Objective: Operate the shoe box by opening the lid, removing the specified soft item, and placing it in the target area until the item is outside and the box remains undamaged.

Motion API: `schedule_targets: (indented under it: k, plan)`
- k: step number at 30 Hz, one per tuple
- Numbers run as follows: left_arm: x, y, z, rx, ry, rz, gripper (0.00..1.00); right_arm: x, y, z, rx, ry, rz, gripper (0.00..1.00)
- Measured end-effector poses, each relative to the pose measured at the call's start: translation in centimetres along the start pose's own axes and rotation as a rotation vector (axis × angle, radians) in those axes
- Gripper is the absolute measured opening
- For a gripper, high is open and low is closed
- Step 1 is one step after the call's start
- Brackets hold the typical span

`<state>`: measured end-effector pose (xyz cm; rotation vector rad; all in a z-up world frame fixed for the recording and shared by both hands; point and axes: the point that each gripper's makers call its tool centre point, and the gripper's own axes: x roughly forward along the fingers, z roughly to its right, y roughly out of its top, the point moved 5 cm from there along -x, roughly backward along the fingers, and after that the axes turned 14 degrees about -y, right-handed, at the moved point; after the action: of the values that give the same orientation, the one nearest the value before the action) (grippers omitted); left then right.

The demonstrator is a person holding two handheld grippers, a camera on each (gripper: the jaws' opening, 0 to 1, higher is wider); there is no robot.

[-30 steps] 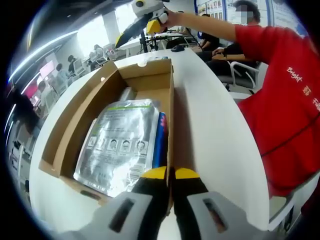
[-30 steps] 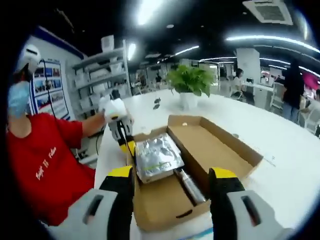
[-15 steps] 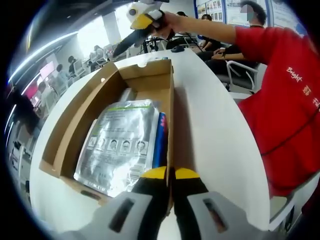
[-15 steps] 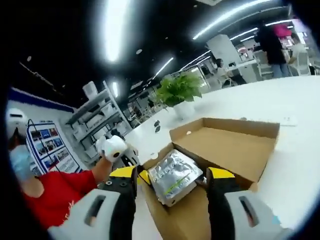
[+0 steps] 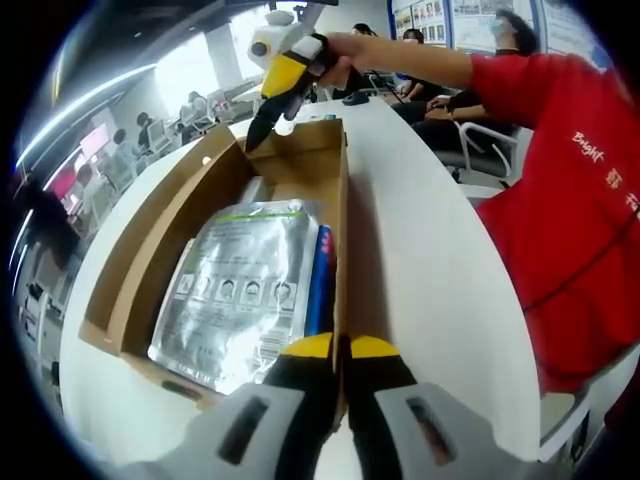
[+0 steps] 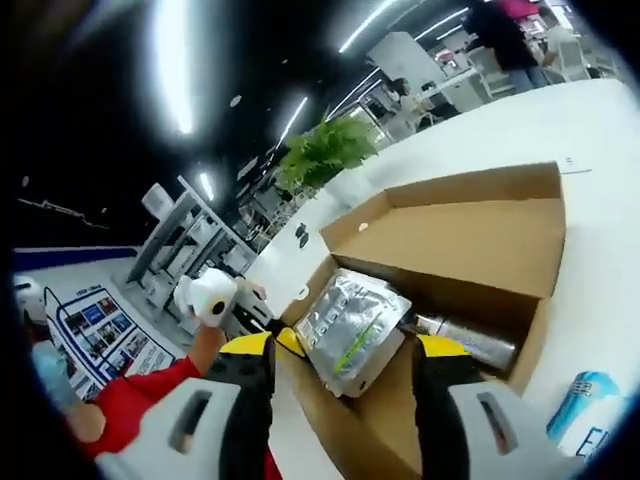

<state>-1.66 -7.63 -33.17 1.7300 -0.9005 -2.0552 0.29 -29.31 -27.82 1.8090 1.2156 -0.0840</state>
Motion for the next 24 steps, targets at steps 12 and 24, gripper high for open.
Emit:
schedule_targets:
  k: [12, 24]
  plan:
    - [0.01, 0.02, 0.03, 0.008, 0.005, 0.001, 0.02, 0.52, -0.41, 0.06, -0.006, -0.027, -0.015, 0.57]
    - [0.02, 0.13, 0.15, 0.008, 0.002, 0.001, 0.02, 0.74, -0.77, -0.28, 0.061, -0.025, -0.041, 0.59]
